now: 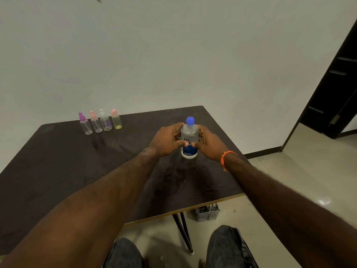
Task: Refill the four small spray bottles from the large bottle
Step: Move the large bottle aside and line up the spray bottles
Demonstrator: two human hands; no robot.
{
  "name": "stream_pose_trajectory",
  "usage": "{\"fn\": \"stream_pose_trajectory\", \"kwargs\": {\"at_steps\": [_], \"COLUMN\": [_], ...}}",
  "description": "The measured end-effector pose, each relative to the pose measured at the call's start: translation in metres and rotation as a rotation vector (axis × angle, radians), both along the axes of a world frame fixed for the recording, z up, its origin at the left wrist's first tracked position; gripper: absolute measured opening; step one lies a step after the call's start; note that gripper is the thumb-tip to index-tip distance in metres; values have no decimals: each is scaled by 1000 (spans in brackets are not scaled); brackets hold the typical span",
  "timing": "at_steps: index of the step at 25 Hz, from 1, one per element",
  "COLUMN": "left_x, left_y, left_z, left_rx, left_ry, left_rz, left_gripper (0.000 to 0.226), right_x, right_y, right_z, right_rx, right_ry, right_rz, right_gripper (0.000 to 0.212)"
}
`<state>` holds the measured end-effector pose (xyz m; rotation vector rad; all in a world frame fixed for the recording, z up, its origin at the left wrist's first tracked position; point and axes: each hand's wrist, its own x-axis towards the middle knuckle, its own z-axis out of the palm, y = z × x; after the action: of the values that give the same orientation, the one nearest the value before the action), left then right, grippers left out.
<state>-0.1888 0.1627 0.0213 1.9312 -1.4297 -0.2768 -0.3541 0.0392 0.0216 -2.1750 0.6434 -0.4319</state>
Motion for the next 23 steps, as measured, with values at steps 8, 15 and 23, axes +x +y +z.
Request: {"fn": "stream_pose_trajectory", "kwargs": {"at_steps": [8, 15, 23], "left_x": [-13, 6, 86], "left_y": [-1, 19, 103], "left_z": [-17, -1, 29], "left_rx": [55, 147, 215], "left_ry": [55, -23, -189], "left_rz": [105, 110, 340], "left_gripper": [55, 85, 93], "right_x": [-6, 1, 72], "right_y": [3, 15, 84], "right_z": [-20, -2, 51], "right_rx": [38, -260, -607], "right_ry": [3, -100, -272], "right_rz": [-36, -247, -15], "right_gripper": [72, 99, 77]}}
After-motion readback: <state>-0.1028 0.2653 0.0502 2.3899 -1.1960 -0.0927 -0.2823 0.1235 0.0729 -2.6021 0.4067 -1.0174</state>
